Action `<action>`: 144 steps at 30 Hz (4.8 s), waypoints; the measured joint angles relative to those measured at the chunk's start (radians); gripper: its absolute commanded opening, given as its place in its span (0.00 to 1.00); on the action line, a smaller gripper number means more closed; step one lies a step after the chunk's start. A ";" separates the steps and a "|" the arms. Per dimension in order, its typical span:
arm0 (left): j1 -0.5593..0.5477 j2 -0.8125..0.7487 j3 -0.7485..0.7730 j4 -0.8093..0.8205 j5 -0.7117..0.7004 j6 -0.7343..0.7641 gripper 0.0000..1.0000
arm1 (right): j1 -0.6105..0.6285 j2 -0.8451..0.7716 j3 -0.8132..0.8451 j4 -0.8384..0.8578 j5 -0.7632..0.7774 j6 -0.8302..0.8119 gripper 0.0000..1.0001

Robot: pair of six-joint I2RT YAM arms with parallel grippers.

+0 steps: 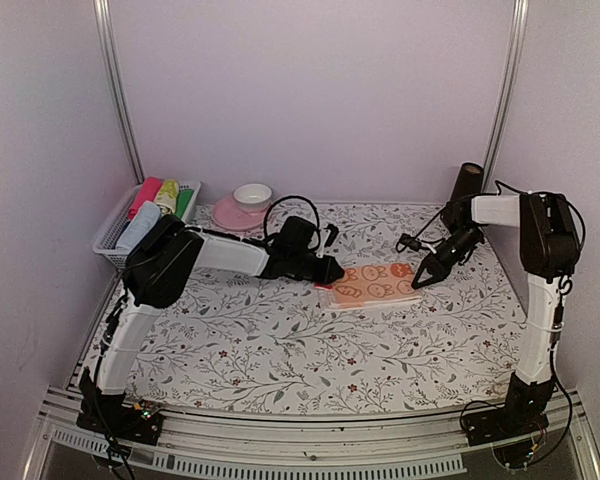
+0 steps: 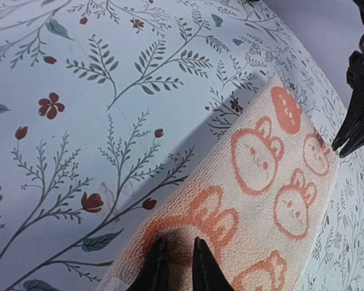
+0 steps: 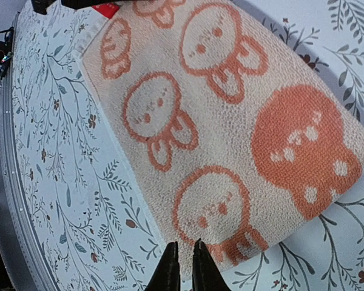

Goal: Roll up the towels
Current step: Smooth out the towel at the center of the board, then move the towel to the center of the board.

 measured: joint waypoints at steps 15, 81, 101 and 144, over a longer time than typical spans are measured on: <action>-0.006 -0.098 -0.047 0.004 0.005 0.019 0.43 | 0.000 -0.056 0.002 -0.013 0.005 -0.024 0.09; 0.131 0.087 0.260 -0.210 -0.156 0.268 0.97 | 0.005 -0.133 -0.060 0.258 0.082 0.120 0.18; -0.177 0.031 0.231 -0.179 -0.147 0.401 0.54 | -0.001 -0.165 -0.087 0.340 0.124 0.159 0.22; -0.188 -0.082 -0.127 -0.045 0.133 0.485 0.53 | -0.018 -0.183 -0.107 0.336 0.046 0.113 0.18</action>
